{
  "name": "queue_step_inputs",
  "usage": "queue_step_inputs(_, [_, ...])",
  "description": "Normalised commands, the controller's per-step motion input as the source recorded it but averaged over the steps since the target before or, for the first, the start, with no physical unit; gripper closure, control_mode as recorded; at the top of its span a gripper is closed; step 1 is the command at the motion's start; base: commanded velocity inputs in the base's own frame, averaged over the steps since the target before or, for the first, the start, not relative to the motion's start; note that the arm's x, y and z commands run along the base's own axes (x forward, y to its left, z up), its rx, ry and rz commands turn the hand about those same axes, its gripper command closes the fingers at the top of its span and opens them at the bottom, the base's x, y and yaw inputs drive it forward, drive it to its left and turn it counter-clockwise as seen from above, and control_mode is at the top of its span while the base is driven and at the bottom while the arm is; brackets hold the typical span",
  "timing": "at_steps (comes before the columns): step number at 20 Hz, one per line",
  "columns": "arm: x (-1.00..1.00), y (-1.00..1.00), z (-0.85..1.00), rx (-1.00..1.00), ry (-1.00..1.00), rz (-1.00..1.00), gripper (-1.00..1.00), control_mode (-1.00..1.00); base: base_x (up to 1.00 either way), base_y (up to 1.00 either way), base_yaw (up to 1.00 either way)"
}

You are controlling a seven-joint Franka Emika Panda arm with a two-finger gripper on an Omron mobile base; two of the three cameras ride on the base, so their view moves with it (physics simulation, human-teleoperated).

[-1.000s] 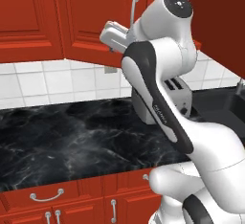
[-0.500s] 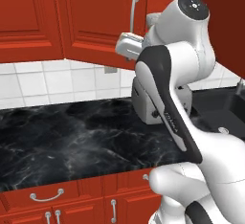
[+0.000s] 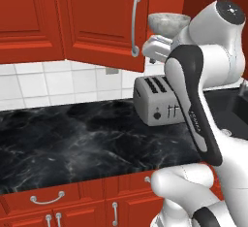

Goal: Move the bowls from the cabinet to the plates on the dining table.

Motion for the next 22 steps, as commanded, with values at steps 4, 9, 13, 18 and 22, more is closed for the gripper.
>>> queue_step_inputs(4, [0.0,-0.48,0.0,0.0,0.0,0.0,-1.0,-1.0,0.0,0.0,0.0])
queue_step_inputs(9, [0.12,-0.49,0.0,0.0,0.0,-0.01,-1.0,-1.0,0.0,0.0,0.0])
queue_step_inputs(13, [0.33,-0.33,0.0,0.02,0.0,-0.04,-1.0,-1.0,0.0,0.0,0.0])
queue_step_inputs(18, [0.56,-0.08,0.0,0.0,0.0,-0.06,-1.0,-1.0,0.0,0.0,0.0])
queue_step_inputs(22, [0.5,-0.02,0.0,0.04,0.0,-0.06,-1.0,-1.0,0.0,0.0,0.0])
